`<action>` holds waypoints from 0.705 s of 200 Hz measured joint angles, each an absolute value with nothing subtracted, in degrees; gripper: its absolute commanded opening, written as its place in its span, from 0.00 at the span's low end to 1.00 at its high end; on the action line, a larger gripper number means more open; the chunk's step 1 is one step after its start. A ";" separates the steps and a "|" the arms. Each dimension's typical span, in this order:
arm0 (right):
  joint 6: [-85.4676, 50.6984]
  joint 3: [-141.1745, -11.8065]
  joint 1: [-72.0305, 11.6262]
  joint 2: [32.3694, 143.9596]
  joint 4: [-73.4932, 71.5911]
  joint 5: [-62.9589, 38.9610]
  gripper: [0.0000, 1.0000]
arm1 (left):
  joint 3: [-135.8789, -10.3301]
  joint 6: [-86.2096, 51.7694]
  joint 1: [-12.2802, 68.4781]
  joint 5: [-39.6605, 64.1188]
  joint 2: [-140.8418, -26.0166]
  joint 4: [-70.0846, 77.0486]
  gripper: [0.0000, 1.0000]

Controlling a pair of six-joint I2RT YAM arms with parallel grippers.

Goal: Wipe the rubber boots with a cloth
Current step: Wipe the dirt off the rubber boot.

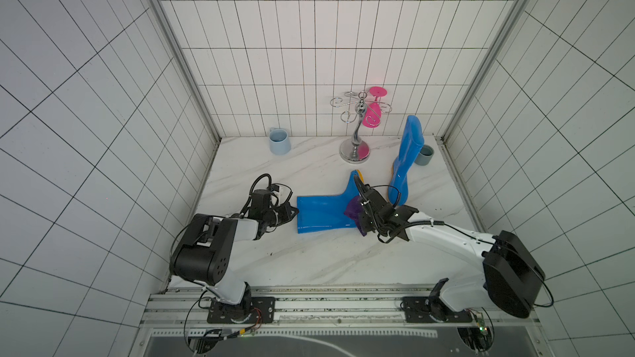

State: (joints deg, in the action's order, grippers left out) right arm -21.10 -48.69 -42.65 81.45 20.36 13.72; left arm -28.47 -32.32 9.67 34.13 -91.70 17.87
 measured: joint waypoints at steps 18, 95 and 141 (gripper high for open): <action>-20.01 -49.95 -41.78 82.65 20.45 13.50 0.00 | -28.47 -32.32 9.67 34.13 -91.81 17.87 0.00; -15.75 -56.82 -38.92 88.07 21.96 11.97 0.00 | -28.49 -32.32 9.67 34.15 -92.25 17.91 0.00; -13.37 -61.80 -36.77 92.23 22.17 10.61 0.00 | -28.56 -32.32 9.50 34.35 -93.21 18.24 0.00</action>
